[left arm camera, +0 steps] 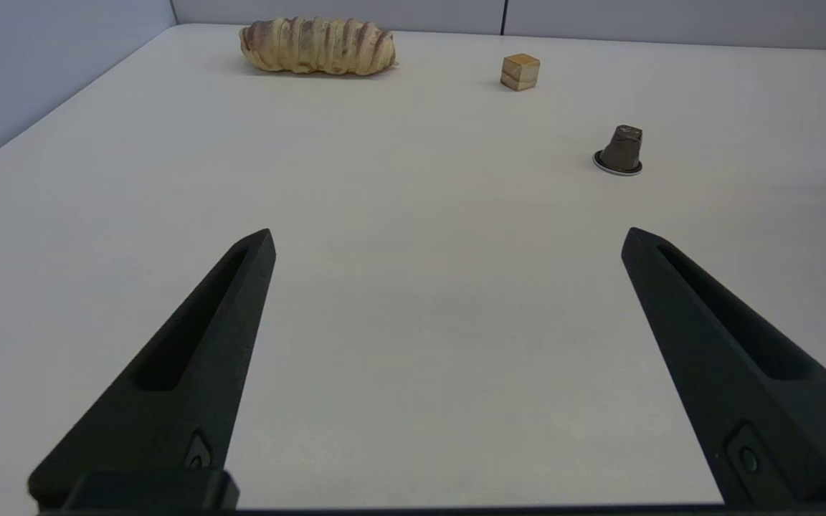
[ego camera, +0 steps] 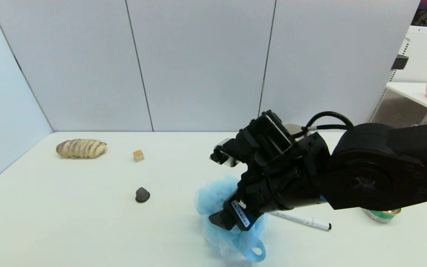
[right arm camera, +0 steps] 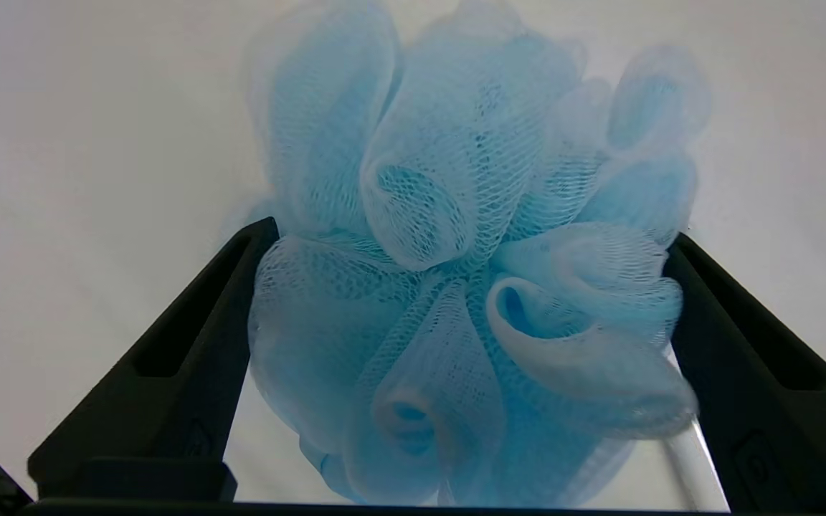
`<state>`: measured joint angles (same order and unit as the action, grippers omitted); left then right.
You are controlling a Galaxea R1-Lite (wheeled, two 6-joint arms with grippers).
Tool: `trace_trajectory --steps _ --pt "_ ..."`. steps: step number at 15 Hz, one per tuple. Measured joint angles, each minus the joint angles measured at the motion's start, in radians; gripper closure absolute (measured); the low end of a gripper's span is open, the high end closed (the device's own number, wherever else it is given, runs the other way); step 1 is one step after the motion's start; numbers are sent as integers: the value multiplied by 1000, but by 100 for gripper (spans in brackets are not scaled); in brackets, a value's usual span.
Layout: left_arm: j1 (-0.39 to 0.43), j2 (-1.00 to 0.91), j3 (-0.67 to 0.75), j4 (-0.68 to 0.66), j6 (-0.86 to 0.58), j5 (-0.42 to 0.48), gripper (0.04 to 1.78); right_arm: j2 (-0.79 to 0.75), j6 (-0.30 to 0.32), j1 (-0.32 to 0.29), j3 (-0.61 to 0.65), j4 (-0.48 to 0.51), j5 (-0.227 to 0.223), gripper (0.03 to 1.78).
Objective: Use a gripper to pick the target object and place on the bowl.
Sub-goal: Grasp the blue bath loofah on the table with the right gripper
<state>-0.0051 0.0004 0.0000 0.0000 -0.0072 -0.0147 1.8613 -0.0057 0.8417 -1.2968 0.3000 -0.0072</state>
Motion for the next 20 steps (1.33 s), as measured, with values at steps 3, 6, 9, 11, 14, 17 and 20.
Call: trace_trajectory --steps 3,6,9,11,14,17,20 --pt "0 0 0 0 0 0 11 23 0 3 9 -5 -3 10" --pt "0 0 0 0 0 0 11 48 0 0 11 -44 -11 10" --pt "0 0 0 0 0 0 11 71 0 -4 15 -66 -16 10" --pt "0 0 0 0 0 0 11 79 0 -7 21 -63 -17 10" --pt "0 0 0 0 0 0 11 87 0 -14 43 -58 -19 10" --pt "0 0 0 0 0 0 11 95 0 -16 54 -64 -20 10" --pt "0 0 0 0 0 1 11 107 1 -19 55 -58 -39 19"
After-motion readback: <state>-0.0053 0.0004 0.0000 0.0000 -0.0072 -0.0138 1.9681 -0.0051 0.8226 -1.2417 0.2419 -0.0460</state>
